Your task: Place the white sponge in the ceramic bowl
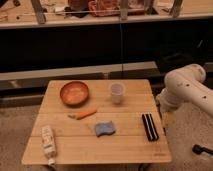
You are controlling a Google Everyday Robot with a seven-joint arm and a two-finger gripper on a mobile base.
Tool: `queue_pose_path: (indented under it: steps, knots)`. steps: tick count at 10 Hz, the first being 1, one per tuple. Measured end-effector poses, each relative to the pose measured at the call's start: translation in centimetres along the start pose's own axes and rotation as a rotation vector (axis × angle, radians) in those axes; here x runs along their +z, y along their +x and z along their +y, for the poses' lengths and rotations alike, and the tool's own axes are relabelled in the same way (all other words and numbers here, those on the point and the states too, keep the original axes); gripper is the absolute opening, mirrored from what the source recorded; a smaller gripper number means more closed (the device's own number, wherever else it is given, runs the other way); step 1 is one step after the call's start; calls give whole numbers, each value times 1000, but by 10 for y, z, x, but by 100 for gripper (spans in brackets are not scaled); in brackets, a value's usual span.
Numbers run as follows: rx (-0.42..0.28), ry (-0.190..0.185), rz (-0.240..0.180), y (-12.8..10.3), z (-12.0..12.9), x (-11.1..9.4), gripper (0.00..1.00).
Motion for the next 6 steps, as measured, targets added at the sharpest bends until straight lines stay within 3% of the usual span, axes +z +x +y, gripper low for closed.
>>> queue_pose_path:
  steps: [3,6]
  knots:
    - [-55,2,1,-56,-1,5,80]
    - [-118,4,8,-87,3,14,80]
